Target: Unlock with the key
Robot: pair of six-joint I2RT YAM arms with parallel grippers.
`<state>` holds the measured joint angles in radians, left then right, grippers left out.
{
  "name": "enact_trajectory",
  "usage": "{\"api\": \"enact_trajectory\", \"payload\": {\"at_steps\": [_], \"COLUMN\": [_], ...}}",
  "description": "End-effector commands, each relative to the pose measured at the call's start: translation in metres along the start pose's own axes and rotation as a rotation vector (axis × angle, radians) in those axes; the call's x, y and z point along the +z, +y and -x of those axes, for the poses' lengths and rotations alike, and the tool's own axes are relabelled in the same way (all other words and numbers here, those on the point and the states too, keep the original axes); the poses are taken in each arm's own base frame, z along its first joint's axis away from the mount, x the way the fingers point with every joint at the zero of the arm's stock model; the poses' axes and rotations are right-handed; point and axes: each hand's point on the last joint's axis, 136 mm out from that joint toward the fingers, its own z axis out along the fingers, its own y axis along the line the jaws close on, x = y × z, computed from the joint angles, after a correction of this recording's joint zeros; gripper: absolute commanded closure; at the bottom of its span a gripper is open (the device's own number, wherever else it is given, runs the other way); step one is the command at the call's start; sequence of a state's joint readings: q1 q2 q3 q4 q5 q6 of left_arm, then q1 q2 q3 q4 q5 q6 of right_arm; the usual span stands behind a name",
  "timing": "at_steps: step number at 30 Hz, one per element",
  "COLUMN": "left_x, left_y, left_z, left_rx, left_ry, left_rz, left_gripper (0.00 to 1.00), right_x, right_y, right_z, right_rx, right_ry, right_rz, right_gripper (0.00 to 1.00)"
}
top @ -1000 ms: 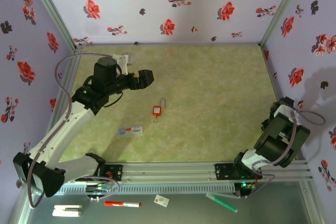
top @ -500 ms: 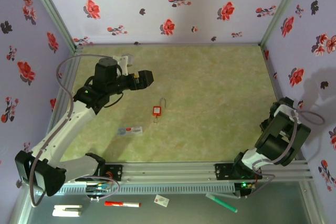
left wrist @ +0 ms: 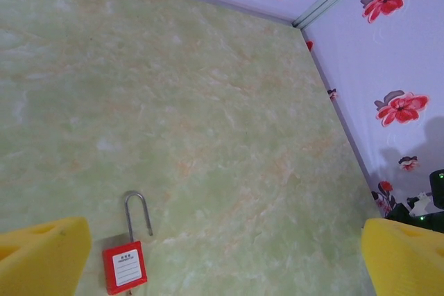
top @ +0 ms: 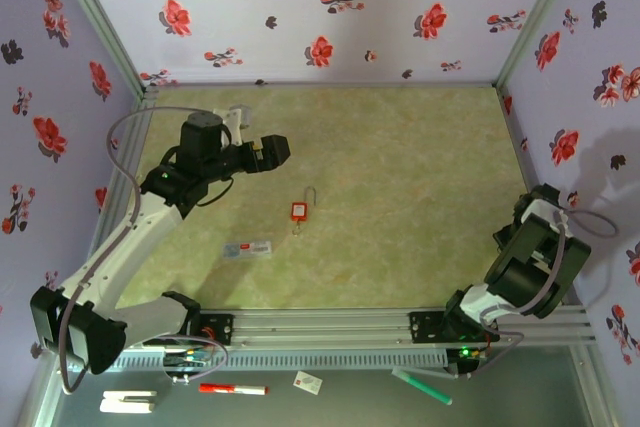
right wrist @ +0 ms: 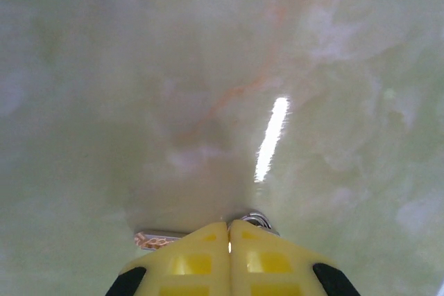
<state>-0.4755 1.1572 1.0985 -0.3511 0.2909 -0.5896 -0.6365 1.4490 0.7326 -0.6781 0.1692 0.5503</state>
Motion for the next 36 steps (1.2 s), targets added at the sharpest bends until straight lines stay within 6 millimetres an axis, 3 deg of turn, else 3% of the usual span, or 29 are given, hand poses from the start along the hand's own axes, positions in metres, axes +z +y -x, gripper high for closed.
{"api": "enact_trajectory", "payload": {"at_steps": [1,6,13,18,22,27,33,36], "left_x": [0.002,0.012,0.042,0.065,0.082,0.098,0.110,0.111], "left_y": [0.001,0.002,-0.009,-0.026,-0.047,-0.063,-0.077,-0.085], "left_z": [0.003,0.001,-0.014,-0.026,-0.034,-0.045,-0.057,-0.053], "left_rx": [-0.027,-0.096,-0.311,-0.493,-0.655,-0.862,-1.002,-1.032], "left_ry": [-0.016,-0.021,0.013,0.050,0.092,0.124,0.140,0.132], "left_rz": [-0.016,-0.042,-0.173,-0.247,-0.329,-0.421,-0.481,-0.512], "left_gripper": [0.01,0.00,0.04,0.05,0.06,0.09,0.15,0.15], "right_x": [-0.008,-0.065,-0.185,-0.269,-0.317,-0.353,-0.368,-0.366], "right_y": [0.034,0.103,0.193,0.230,0.247,0.255,0.254,0.251], "right_z": [-0.019,-0.043,-0.103,-0.152,-0.192,-0.229,-0.262,-0.274], "right_rx": [-0.027,-0.131,-0.337,-0.482,-0.545,-0.590,-0.651,-0.682], "right_ry": [0.038,-0.045,-0.055,-0.029,0.035,0.091,0.154,0.159], "right_rz": [0.172,0.446,0.849,1.088,1.259,1.396,1.477,1.483], "right_gripper": [1.00,1.00,1.00,1.00,1.00,1.00,1.00,1.00]}}
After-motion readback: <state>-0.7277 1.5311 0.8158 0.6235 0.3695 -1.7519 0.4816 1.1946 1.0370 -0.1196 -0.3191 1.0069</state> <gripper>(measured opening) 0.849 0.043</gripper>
